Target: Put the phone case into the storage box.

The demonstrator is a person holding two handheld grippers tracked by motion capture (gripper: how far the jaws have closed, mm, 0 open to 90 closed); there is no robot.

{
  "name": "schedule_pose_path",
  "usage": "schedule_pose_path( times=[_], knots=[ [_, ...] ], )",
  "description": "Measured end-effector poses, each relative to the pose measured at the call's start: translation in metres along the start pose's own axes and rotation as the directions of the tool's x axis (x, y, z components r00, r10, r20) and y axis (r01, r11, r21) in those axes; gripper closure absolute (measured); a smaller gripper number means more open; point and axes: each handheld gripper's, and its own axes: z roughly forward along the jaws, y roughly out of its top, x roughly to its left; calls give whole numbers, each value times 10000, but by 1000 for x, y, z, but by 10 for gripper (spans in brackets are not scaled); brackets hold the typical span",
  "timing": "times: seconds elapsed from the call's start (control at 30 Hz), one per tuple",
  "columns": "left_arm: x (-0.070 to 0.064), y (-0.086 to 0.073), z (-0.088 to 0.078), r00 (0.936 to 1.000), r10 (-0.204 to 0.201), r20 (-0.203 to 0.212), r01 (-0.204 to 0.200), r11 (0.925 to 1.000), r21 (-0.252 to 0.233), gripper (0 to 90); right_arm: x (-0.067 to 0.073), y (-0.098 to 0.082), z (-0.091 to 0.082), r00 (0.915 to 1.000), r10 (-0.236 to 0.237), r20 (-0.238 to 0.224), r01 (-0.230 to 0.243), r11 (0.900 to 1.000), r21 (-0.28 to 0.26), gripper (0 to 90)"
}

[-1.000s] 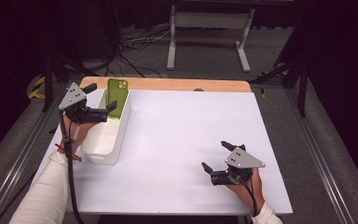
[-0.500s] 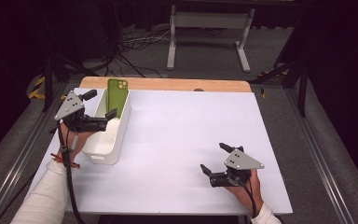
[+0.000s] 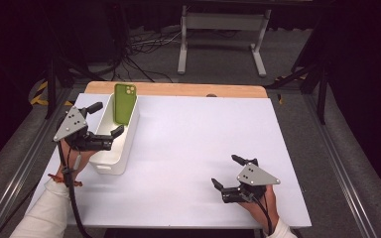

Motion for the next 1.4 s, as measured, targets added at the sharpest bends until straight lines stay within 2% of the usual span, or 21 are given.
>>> schedule_pose_path(
  times=[0.3,0.57,0.8,1.0,1.1,1.4],
  knots=[
    [-14,0,-7,9991,365,219,-360,9991,-225,39,9,1,3,9995,-183,-244,185,9998,62,67],
    [-20,-1,-13,9987,409,297,-400,9987,-301,39,14,2,4,9991,-238,-344,242,9996,122,74],
    [-27,-1,-17,9978,384,534,-361,9984,-431,39,15,2,2,9990,-265,-349,269,9996,118,78],
    [-41,-2,-19,9952,649,730,-612,9968,-520,39,15,3,1,9991,-266,-338,270,9996,110,81],
    [-46,-2,-19,9939,661,878,-611,9964,-594,39,16,3,0,9990,-295,-348,299,9995,92,82],
    [-61,-5,-19,9863,852,1413,-787,9956,-512,40,18,6,-3,9985,-395,-370,394,9992,-47,83]
  ],
)
